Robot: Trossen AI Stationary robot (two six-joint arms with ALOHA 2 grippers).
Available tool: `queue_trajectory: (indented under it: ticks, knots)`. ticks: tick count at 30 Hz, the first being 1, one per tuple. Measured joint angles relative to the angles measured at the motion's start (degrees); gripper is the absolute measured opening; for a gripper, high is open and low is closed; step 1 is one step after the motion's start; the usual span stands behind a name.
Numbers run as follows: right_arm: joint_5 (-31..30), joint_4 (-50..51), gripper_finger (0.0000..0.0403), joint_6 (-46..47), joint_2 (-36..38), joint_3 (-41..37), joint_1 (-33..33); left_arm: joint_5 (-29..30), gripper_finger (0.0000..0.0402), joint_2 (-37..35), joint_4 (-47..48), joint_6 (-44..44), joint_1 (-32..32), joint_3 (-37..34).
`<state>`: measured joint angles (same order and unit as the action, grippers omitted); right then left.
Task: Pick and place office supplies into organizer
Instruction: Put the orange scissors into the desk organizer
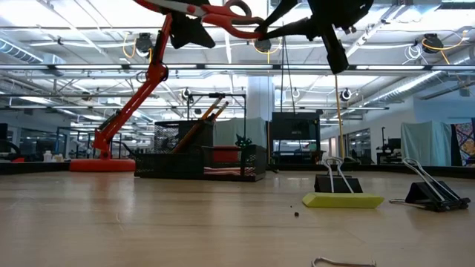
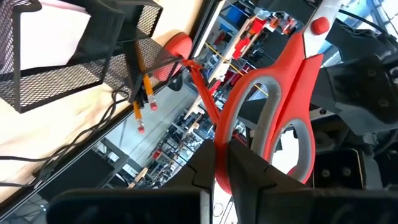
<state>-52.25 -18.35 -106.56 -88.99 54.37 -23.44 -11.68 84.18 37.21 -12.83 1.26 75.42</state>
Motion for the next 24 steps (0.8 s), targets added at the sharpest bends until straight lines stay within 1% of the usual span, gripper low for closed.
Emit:
queue_trajectory:
  ticks: [6, 11, 24]
  knots:
    - [0.1, 0.0, 0.0017, -0.1, 0.0, 0.0, 0.0, -3.2, 0.0274, 0.0, 0.4, -1.3, 0.0, 0.0]
    - [1.3, 0.2, 0.0017, 0.7, 0.0, 0.0, 0.0, -3.3, 0.0273, -0.4, 0.3, -1.3, 0.5, 0.0]
    - [1.4, 0.3, 0.0017, 1.9, 0.0, 0.0, 0.0, -3.3, 0.0274, -2.4, 0.8, -1.9, 1.6, -0.1]
